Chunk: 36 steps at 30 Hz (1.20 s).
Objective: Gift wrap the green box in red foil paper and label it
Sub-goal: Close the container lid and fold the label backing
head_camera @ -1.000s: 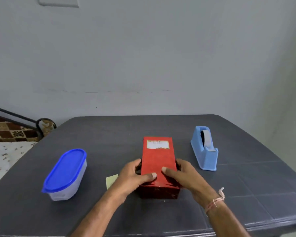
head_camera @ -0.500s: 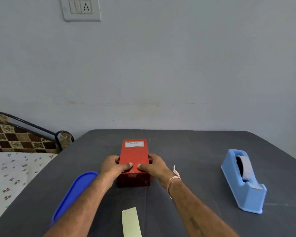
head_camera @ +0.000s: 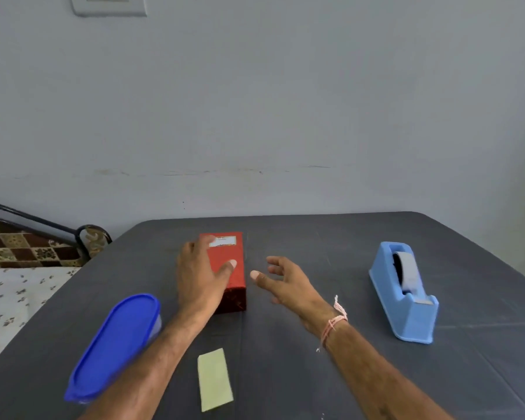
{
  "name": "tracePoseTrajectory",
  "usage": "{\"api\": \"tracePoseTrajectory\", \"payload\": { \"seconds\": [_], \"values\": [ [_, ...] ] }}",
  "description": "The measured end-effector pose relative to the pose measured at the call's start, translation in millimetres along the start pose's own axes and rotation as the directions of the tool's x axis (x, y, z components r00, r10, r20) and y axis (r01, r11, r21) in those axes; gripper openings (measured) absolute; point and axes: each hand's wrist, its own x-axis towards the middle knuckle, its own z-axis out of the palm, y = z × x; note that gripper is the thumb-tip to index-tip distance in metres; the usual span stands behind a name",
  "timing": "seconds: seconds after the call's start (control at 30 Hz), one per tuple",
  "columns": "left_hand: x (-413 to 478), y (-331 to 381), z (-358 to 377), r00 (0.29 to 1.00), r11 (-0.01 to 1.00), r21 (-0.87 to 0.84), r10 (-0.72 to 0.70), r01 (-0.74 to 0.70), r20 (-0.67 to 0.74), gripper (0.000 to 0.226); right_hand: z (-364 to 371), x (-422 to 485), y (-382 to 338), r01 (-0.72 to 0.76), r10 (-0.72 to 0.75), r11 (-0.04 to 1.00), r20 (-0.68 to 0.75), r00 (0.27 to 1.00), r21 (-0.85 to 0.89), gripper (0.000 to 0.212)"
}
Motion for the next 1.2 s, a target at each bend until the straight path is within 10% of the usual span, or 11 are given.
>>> {"api": "tracePoseTrajectory", "payload": {
  "seconds": [0.3,0.53,0.67,1.03,1.2],
  "values": [
    [-73,112,129,0.689,0.719,-0.434,-0.085,0.542,0.72,0.057,-167,-101,29,0.093,-0.404,0.869,-0.589,0.7,-0.486,0.064],
    [-100,165,193,0.547,0.617,-0.45,0.037,0.645,0.836,0.042,-233,-108,91,-0.064,0.138,0.964,-0.281,0.95,0.257,0.069],
    [-105,171,201,0.558,0.573,-0.481,0.049,0.664,0.829,0.029,-233,-101,85,-0.089,0.154,0.954,-0.212,0.965,0.288,0.028],
    [-183,237,234,0.583,0.558,-0.546,0.131,0.625,0.801,0.06,-316,-176,97,-0.176,0.284,0.923,-0.297,0.911,0.342,0.032],
    [-210,264,240,0.576,0.575,-0.529,0.12,0.624,0.809,0.041,-334,-206,98,-0.169,0.317,0.903,-0.347,0.883,0.395,0.031]
  ]
}}
